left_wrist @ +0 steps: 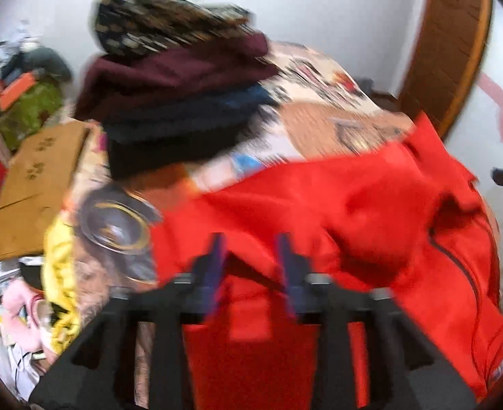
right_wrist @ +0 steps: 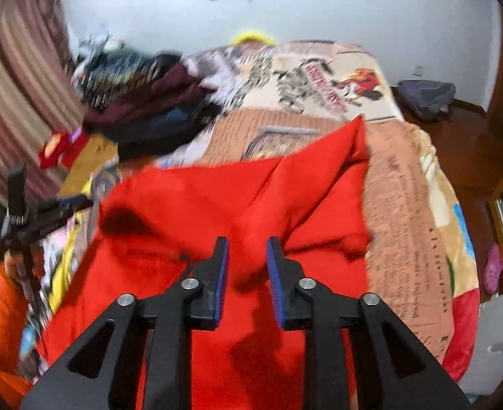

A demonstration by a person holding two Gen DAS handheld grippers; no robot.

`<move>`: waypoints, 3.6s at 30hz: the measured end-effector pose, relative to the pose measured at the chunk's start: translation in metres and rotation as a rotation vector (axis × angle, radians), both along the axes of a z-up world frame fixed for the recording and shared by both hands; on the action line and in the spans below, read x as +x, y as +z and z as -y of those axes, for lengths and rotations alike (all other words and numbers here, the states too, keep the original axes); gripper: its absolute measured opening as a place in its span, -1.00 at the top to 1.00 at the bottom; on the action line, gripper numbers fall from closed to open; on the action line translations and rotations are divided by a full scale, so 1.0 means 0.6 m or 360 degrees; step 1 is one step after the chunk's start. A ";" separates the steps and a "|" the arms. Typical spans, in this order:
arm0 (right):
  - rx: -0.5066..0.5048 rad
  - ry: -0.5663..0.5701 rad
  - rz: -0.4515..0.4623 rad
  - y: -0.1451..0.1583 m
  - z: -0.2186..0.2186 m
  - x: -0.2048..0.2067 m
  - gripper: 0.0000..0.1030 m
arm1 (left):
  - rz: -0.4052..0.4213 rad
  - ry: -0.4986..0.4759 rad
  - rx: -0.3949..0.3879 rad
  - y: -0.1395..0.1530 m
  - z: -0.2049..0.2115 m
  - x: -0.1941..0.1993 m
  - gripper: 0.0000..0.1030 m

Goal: Fold large clothes

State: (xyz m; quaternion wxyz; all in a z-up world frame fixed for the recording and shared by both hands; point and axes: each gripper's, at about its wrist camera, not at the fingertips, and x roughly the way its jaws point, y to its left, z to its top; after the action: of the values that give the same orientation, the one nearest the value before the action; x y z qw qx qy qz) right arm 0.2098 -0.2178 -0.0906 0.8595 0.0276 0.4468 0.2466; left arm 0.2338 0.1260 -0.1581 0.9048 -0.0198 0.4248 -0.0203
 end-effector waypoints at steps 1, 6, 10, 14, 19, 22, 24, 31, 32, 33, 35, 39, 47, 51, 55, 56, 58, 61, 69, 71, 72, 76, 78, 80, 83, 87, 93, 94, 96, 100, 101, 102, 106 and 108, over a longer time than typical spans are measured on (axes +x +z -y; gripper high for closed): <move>0.0015 -0.0048 0.0011 0.003 0.007 0.009 0.18 | 0.0027 0.0085 0.0006 0.005 -0.016 0.002 -0.44; 0.0077 -0.0193 -0.0014 0.000 0.027 0.069 0.07 | -0.0010 0.0356 -0.0194 -0.008 -0.096 0.022 -0.70; 0.0098 -0.0256 -0.0070 -0.020 0.027 0.117 0.07 | -0.0113 0.0498 -0.0428 -0.054 -0.142 0.036 -0.70; 0.0095 -0.0335 -0.0178 -0.056 0.027 0.171 0.07 | -0.0250 0.0535 -0.0646 -0.111 -0.165 0.052 -0.70; 0.0132 -0.0410 -0.0296 -0.098 0.031 0.226 0.07 | -0.0387 0.0535 -0.0751 -0.163 -0.162 0.076 -0.70; 0.0122 -0.0476 -0.0330 -0.118 0.032 0.250 0.10 | -0.0452 0.0492 -0.0876 -0.194 -0.154 0.090 -0.44; 0.0089 -0.0500 -0.0303 -0.124 0.030 0.257 0.48 | -0.0446 0.0437 -0.0808 -0.192 -0.139 0.097 0.18; 0.0133 -0.0515 -0.0096 -0.076 0.046 0.233 0.94 | -0.0283 0.0387 -0.0659 -0.144 -0.135 0.097 0.76; 0.0140 -0.0508 -0.0071 -0.066 0.048 0.228 0.94 | -0.0261 0.0399 -0.0656 -0.135 -0.142 0.098 0.78; 0.0141 -0.0495 -0.0042 -0.052 0.052 0.218 0.94 | -0.0243 0.0410 -0.0649 -0.127 -0.148 0.100 0.81; 0.0142 -0.0491 0.0005 -0.032 0.054 0.210 0.94 | -0.0189 0.0435 -0.0633 -0.105 -0.161 0.109 0.85; 0.0138 -0.0521 0.0109 -0.002 0.057 0.205 0.96 | -0.0098 0.0449 -0.0546 -0.074 -0.171 0.140 0.88; -0.0024 -0.0539 0.0097 -0.016 0.072 0.207 0.96 | -0.0236 0.0432 -0.0410 -0.109 -0.174 0.144 0.83; -0.0097 -0.0382 0.0037 -0.035 0.056 0.182 0.95 | -0.0324 0.0438 -0.0302 -0.141 -0.168 0.120 0.43; -0.0056 -0.0333 -0.0086 -0.050 0.060 0.171 0.90 | -0.0339 0.0484 -0.0239 -0.142 -0.179 0.097 0.09; -0.0039 -0.0327 -0.0122 -0.055 0.060 0.169 0.89 | -0.0338 0.0490 -0.0233 -0.139 -0.182 0.093 0.05; -0.0018 -0.0309 -0.0200 -0.066 0.061 0.166 0.78 | -0.0335 0.0488 -0.0227 -0.133 -0.183 0.083 0.00; -0.0039 -0.0299 -0.0273 -0.079 0.060 0.160 0.46 | -0.0331 0.0494 -0.0235 -0.126 -0.178 0.069 -0.19; -0.0043 -0.0250 -0.0235 -0.062 0.046 0.137 0.34 | -0.0283 0.0325 -0.0652 -0.097 -0.124 0.053 -0.19; -0.0012 -0.0216 -0.0230 -0.056 0.035 0.133 0.34 | -0.0279 0.0252 -0.0733 -0.094 -0.103 0.060 -0.19; 0.0017 -0.0183 -0.0237 -0.053 0.027 0.130 0.33 | -0.0287 0.0215 -0.0781 -0.096 -0.090 0.067 -0.19; 0.0081 -0.0047 -0.0299 -0.062 -0.013 0.118 0.30 | -0.0371 0.0098 -0.0944 -0.117 -0.035 0.088 -0.19; 0.0080 0.0007 -0.0349 -0.078 -0.032 0.113 0.30 | -0.0415 0.0027 -0.0961 -0.126 -0.002 0.093 -0.19; 0.0051 0.0048 -0.0395 -0.098 -0.051 0.106 0.30 | -0.0441 -0.0028 -0.0964 -0.131 0.021 0.091 -0.19; 0.0000 0.0056 -0.0368 -0.117 -0.068 0.099 0.23 | -0.0439 -0.0079 -0.0922 -0.130 0.051 0.082 -0.19; 0.0043 0.0056 -0.0329 -0.121 -0.071 0.097 0.26 | -0.0411 -0.0132 -0.0893 -0.114 0.061 0.065 0.03; 0.0163 0.0135 -0.0275 -0.094 -0.070 0.083 0.81 | -0.0357 -0.0165 -0.0852 -0.099 0.060 0.045 0.85; 0.0196 0.0134 -0.0254 -0.085 -0.069 0.077 0.82 | -0.0315 -0.0170 -0.0848 -0.087 0.059 0.039 0.85; 0.0227 0.0142 -0.0184 -0.058 -0.069 0.063 0.82 | -0.0233 -0.0197 -0.0847 -0.060 0.059 0.029 0.86; 0.0236 0.0188 -0.0133 -0.033 -0.074 0.038 0.82 | -0.0098 -0.0242 -0.0754 -0.008 0.058 0.000 0.87; 0.0223 0.0195 -0.0141 -0.035 -0.075 0.033 0.82 | -0.0102 -0.0247 -0.0740 -0.006 0.058 -0.004 0.86; 0.0213 0.0198 -0.0153 -0.041 -0.076 0.031 0.82 | -0.0121 -0.0247 -0.0725 -0.011 0.059 -0.006 0.86; 0.0082 0.0209 -0.0237 -0.087 -0.077 0.022 0.73 | -0.0305 -0.0197 -0.0641 -0.064 0.063 -0.005 0.82; 0.0011 0.0174 -0.0267 -0.107 -0.073 0.020 0.69 | -0.0385 -0.0162 -0.0599 -0.092 0.060 -0.009 0.65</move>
State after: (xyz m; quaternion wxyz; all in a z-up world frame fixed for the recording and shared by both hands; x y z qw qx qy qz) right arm 0.2220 -0.1742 -0.1548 0.8043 0.0266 0.5171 0.2915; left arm 0.2285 0.0902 -0.2133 0.8255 -0.1692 0.5193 -0.1422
